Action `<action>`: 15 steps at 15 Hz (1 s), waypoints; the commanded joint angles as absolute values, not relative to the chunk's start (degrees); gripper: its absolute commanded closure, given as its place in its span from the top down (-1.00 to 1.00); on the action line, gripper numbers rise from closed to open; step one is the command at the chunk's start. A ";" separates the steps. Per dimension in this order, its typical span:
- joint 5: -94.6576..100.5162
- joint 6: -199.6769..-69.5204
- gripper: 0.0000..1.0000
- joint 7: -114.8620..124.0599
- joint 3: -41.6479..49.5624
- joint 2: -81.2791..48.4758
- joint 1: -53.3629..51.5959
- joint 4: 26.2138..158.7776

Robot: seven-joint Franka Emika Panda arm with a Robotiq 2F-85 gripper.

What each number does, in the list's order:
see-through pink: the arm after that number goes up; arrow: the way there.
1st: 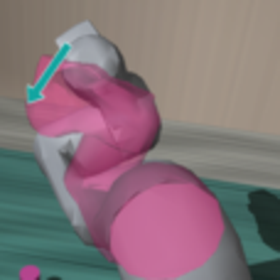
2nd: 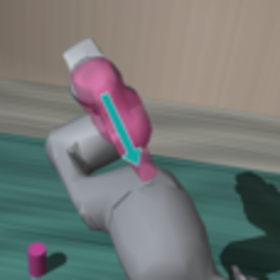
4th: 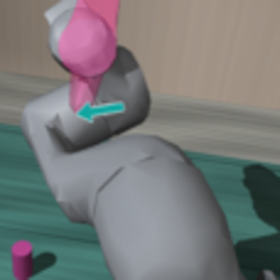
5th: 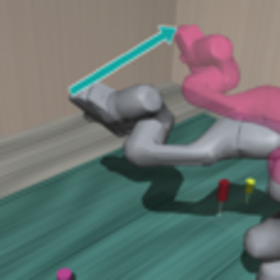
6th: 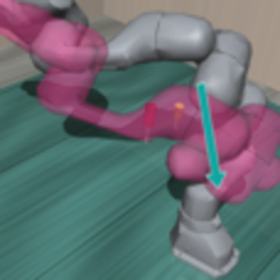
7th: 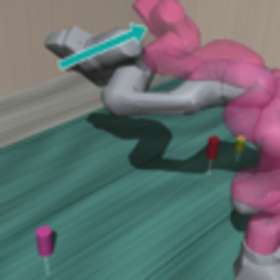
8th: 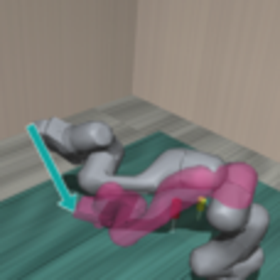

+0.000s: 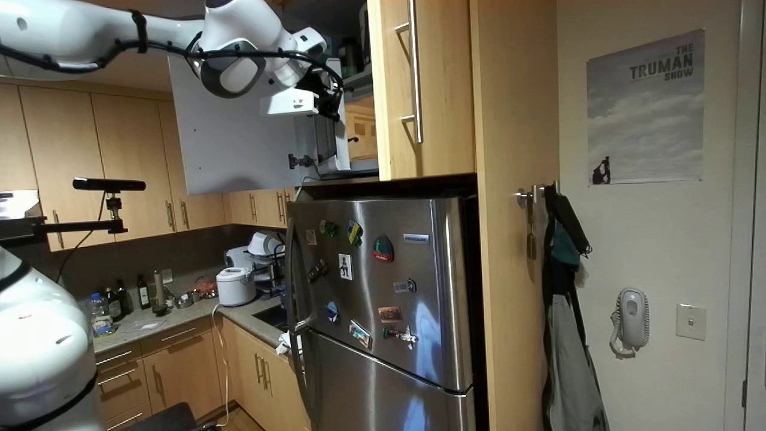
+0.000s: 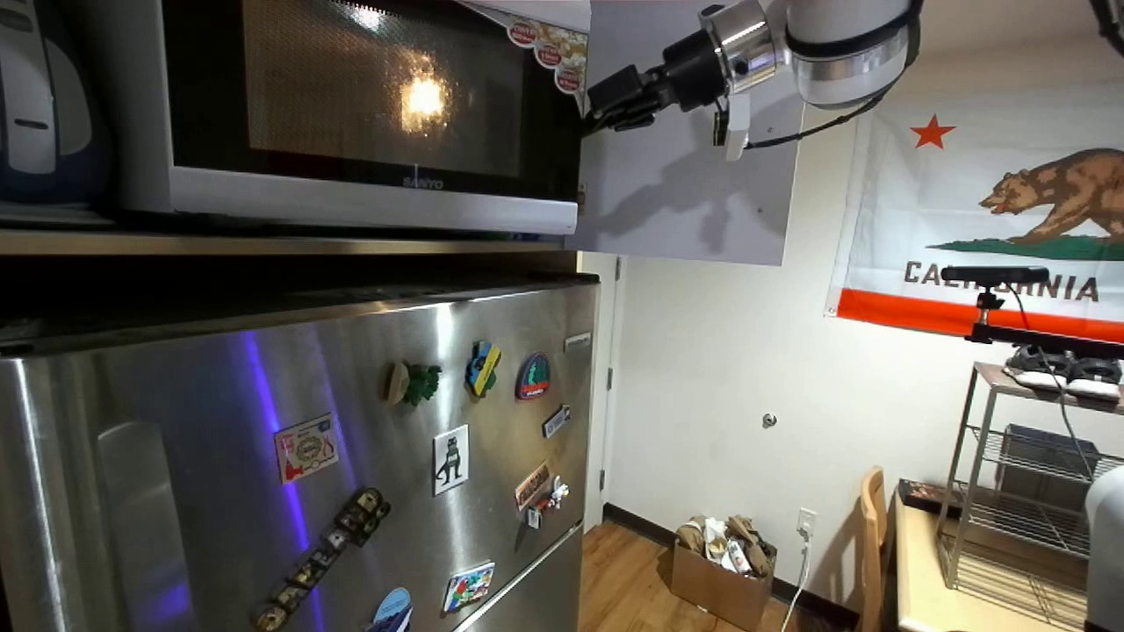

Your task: Open the microwave door

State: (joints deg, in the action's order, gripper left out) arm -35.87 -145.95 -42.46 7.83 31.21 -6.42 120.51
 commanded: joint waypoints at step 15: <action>-24.69 -147.09 -0.91 -41.56 8.75 38.40 -15.71 131.87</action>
